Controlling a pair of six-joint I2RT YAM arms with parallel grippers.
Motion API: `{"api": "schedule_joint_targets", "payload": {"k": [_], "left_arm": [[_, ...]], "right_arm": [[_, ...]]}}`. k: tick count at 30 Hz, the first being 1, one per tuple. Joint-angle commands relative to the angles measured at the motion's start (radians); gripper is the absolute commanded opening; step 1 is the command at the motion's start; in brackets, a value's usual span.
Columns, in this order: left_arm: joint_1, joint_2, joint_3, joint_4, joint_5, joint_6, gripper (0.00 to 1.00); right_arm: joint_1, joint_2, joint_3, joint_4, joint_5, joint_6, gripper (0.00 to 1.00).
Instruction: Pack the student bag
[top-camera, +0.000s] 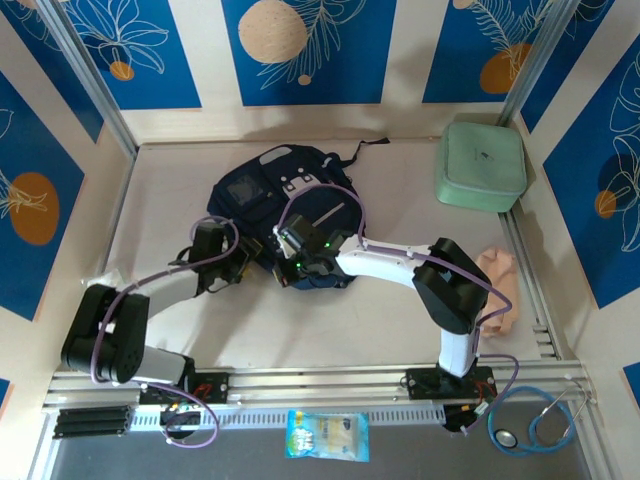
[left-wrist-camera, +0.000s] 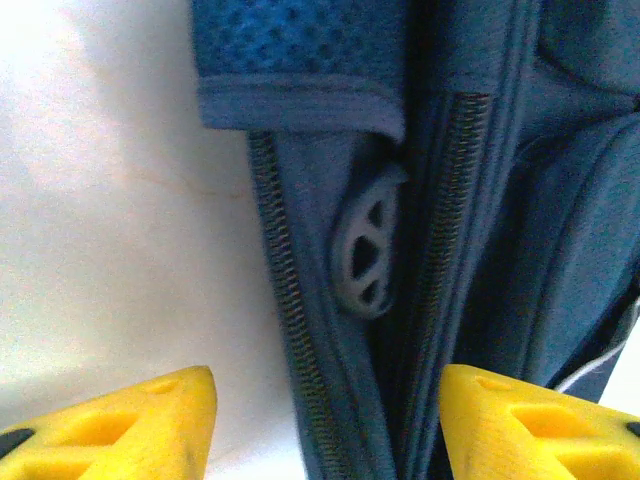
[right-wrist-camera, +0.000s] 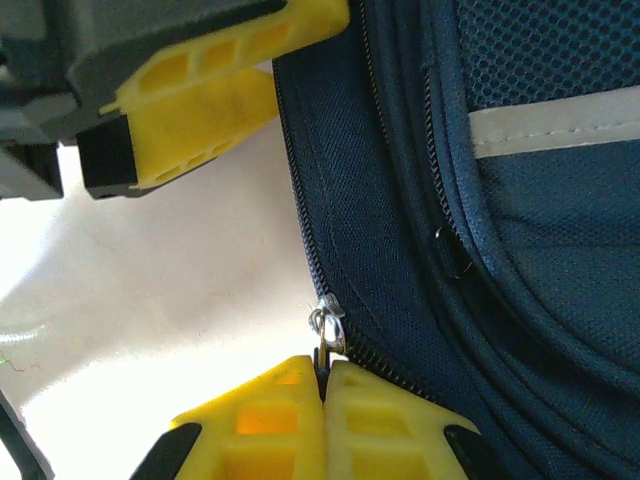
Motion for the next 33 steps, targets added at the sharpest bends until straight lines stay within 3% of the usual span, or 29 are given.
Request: {"api": "schedule_joint_targets", "payload": {"k": [1, 12, 21, 33], "left_arm": [[-0.018, 0.036, 0.041, 0.052, -0.006, -0.019, 0.56], [-0.035, 0.171, 0.077, 0.128, 0.022, 0.003, 0.19], [-0.014, 0.218, 0.098, 0.114, 0.026, 0.054, 0.08], [-0.001, 0.198, 0.115, 0.071, 0.032, 0.104, 0.06]], "right_arm": [[0.019, -0.031, 0.018, -0.016, -0.035, 0.003, 0.00], [0.021, -0.076, -0.046, -0.091, 0.057, 0.026, 0.00], [-0.024, -0.175, -0.176, -0.213, 0.192, 0.016, 0.00], [-0.188, -0.247, -0.179, -0.400, 0.365, -0.009, 0.00]]}}
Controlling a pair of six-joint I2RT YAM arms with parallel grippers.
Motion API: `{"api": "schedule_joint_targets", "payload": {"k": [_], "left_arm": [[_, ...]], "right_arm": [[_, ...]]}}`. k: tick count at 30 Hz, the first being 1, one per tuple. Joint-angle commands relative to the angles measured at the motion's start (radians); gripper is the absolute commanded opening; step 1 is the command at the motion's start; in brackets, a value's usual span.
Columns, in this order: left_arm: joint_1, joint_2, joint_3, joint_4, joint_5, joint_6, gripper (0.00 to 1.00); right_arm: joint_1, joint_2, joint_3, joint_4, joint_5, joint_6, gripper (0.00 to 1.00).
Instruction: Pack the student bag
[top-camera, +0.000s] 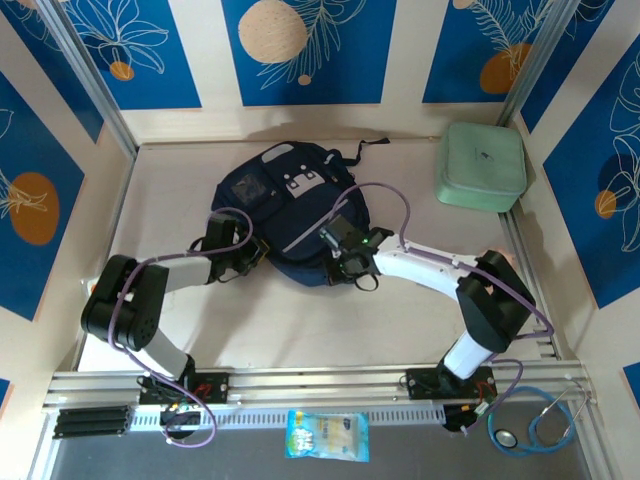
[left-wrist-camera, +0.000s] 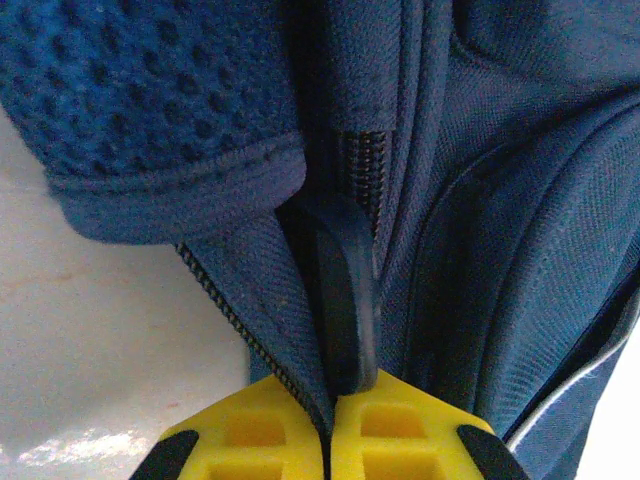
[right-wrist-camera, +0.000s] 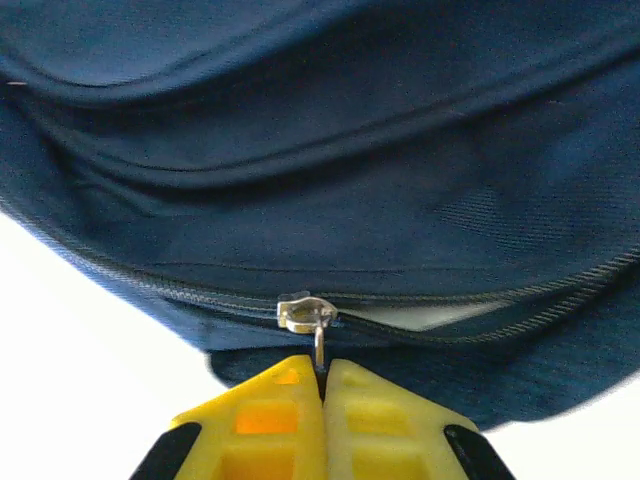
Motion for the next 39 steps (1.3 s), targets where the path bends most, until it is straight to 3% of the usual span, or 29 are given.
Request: {"api": "schedule_joint_targets", "payload": {"k": [1, 5, 13, 17, 23, 28, 39], "left_arm": [[0.017, 0.003, 0.030, -0.056, -0.024, 0.066, 0.06], [0.019, -0.014, 0.041, -0.094, -0.042, 0.091, 0.09], [0.046, -0.117, 0.038, -0.262, -0.096, 0.160, 0.45], [0.061, -0.211, 0.037, -0.403, -0.143, 0.194, 0.56], [0.070, -0.374, 0.018, -0.557, -0.193, 0.190, 0.60], [0.070, -0.461, -0.047, -0.512, -0.137, 0.086, 0.61], [0.065, -0.366, -0.084, -0.350, -0.075, -0.035, 0.60]], "right_arm": [[-0.051, -0.015, 0.015, -0.119, 0.113, -0.014, 0.00], [-0.064, 0.005, 0.050, -0.137, 0.133, -0.011, 0.00], [0.027, 0.071, 0.134, -0.049, 0.033, -0.067, 0.00], [0.064, 0.124, 0.230, -0.029, -0.004, -0.090, 0.00], [0.117, 0.210, 0.358, 0.005, -0.096, -0.100, 0.00], [0.157, 0.276, 0.436, 0.034, -0.175, -0.088, 0.00], [0.227, 0.305, 0.453, 0.093, -0.287, -0.089, 0.00]]}}
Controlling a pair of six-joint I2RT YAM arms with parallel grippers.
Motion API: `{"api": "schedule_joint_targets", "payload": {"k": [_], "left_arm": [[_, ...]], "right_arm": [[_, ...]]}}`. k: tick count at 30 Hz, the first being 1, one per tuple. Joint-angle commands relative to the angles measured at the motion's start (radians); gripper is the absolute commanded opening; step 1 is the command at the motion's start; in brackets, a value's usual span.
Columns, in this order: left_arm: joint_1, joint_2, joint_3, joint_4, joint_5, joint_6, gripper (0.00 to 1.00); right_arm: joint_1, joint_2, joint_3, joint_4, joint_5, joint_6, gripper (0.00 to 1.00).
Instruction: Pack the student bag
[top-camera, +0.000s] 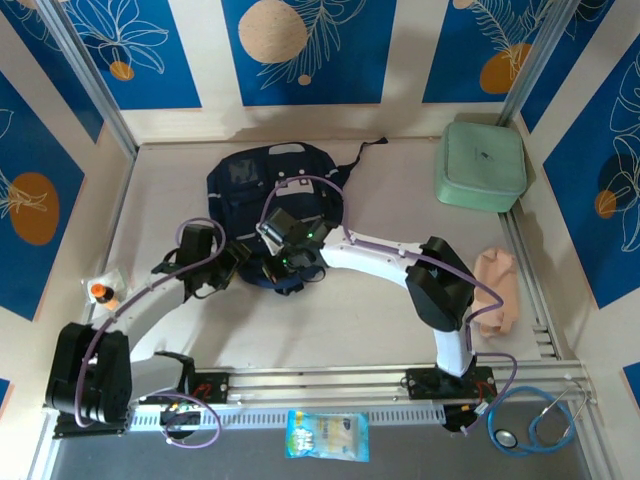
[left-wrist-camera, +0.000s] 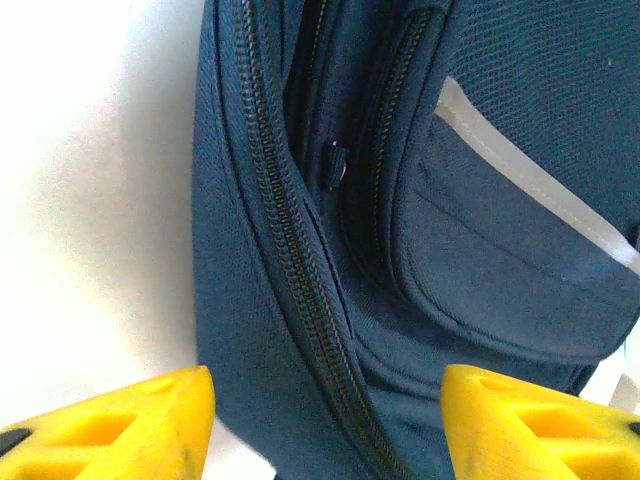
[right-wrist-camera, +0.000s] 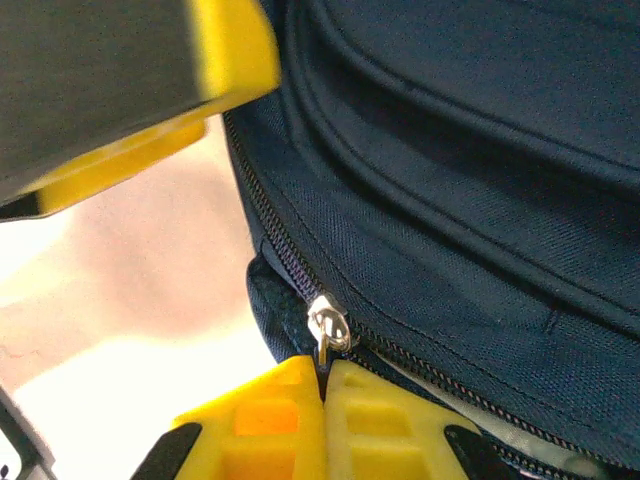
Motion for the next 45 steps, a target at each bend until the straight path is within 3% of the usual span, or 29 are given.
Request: {"api": "schedule_joint_targets", "payload": {"k": [1, 9, 16, 20, 32, 40, 45], "left_arm": [[0.000, 0.038, -0.009, 0.078, 0.029, -0.052, 0.59], [-0.011, 0.106, -0.006, 0.111, -0.011, -0.068, 0.46], [-0.011, 0.109, -0.014, 0.099, -0.053, -0.065, 0.18], [-0.011, 0.115, -0.005, 0.093, -0.059, -0.051, 0.10], [-0.008, 0.091, 0.031, 0.033, -0.086, 0.004, 0.04], [-0.007, 0.080, 0.047, 0.009, -0.081, 0.030, 0.04], [-0.007, 0.087, 0.051, 0.014, -0.061, 0.036, 0.04]], "right_arm": [[0.028, -0.002, 0.025, 0.035, -0.085, -0.014, 0.00], [0.048, -0.001, -0.001, 0.019, -0.062, -0.012, 0.00], [0.050, -0.033, -0.042, -0.056, 0.035, 0.011, 0.00], [0.049, -0.059, -0.068, -0.123, 0.096, 0.035, 0.00], [-0.017, -0.154, -0.206, -0.234, 0.366, 0.220, 0.00], [-0.115, -0.143, -0.226, -0.118, 0.268, 0.119, 0.00], [-0.109, -0.121, -0.242, -0.021, 0.191, 0.015, 0.08]]}}
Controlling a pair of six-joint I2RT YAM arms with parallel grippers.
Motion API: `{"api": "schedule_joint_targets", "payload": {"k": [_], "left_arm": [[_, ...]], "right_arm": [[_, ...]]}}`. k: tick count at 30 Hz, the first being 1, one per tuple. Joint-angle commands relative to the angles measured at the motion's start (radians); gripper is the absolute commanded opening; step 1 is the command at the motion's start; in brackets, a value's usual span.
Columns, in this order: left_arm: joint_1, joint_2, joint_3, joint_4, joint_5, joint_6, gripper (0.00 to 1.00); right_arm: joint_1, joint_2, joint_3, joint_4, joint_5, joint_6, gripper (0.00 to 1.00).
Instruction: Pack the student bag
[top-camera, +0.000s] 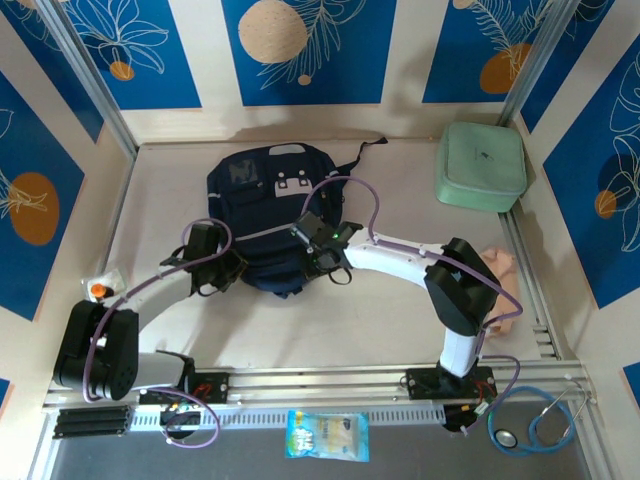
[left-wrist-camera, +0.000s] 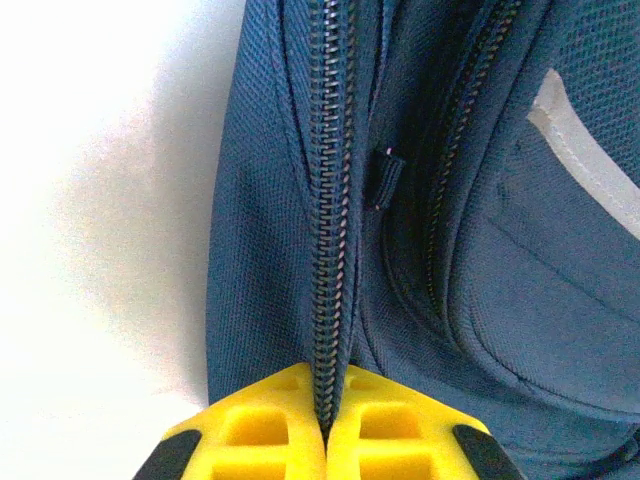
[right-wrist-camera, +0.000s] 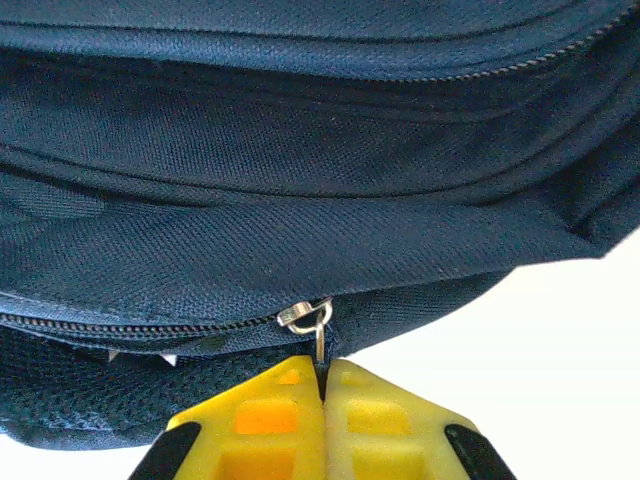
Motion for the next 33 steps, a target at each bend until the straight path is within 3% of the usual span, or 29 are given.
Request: {"api": "schedule_joint_targets", "payload": {"k": [1, 12, 15, 22, 29, 33], "left_arm": [[0.006, -0.012, 0.035, 0.004, -0.030, 0.032, 0.04], [0.006, -0.004, 0.044, -0.003, -0.019, 0.043, 0.05], [0.009, -0.009, 0.051, -0.022, -0.031, 0.051, 0.05], [0.045, -0.032, 0.069, -0.107, -0.049, 0.105, 0.04], [0.049, -0.035, 0.077, -0.108, -0.024, 0.137, 0.04], [0.049, -0.045, 0.111, -0.140, 0.004, 0.262, 0.19]], "right_arm": [[-0.006, 0.010, -0.020, 0.024, -0.060, -0.074, 0.10], [-0.002, 0.038, -0.026, 0.051, -0.070, -0.057, 0.13], [-0.005, 0.031, -0.030, 0.033, 0.007, -0.040, 0.04], [-0.097, -0.027, -0.112, 0.043, 0.189, -0.029, 0.02], [-0.182, -0.038, -0.115, 0.106, 0.149, -0.092, 0.02], [-0.174, -0.060, -0.104, 0.166, 0.045, -0.148, 0.01]]}}
